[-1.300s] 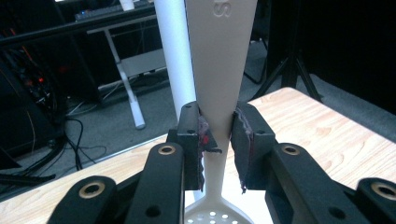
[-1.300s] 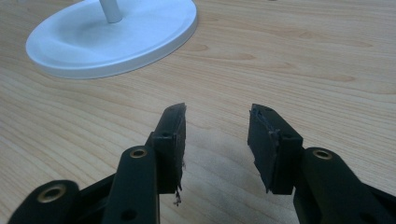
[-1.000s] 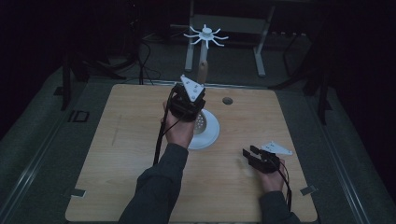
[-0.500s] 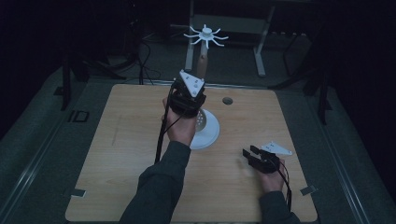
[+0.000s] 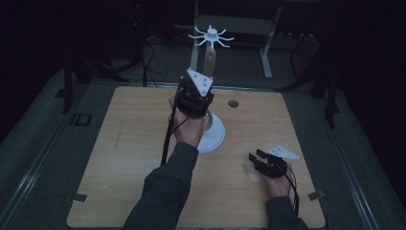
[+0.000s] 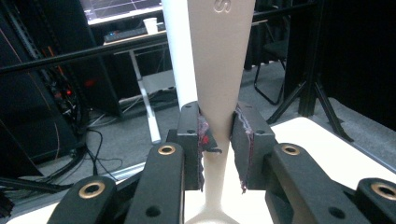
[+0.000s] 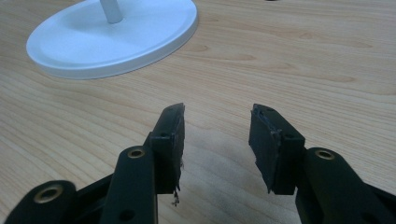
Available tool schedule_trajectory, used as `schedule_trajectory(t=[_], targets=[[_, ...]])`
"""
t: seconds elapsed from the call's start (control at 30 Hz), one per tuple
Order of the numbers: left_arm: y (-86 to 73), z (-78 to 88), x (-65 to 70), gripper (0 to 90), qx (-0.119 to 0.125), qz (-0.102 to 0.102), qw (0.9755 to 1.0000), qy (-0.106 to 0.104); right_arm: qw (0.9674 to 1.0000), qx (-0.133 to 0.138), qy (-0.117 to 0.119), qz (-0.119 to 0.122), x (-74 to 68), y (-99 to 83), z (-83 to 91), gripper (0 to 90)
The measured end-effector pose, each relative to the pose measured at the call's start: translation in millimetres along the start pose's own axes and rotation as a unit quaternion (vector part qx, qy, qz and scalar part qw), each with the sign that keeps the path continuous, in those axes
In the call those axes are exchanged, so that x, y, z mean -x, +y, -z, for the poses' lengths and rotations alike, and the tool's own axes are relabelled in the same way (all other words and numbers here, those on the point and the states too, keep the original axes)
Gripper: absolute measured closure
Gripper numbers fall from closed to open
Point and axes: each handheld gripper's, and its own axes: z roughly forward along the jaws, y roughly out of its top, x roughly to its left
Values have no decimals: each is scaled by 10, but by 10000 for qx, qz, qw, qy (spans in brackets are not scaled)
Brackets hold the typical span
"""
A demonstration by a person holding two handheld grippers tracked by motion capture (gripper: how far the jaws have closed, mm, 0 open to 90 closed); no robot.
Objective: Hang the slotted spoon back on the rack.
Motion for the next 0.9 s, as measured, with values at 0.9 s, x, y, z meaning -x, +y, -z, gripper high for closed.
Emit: schedule_trajectory(t=[0.9], targets=[[64,-140,12,742,-296,-81,9993,194,10000,16,18,-19,5,-2,4,549]])
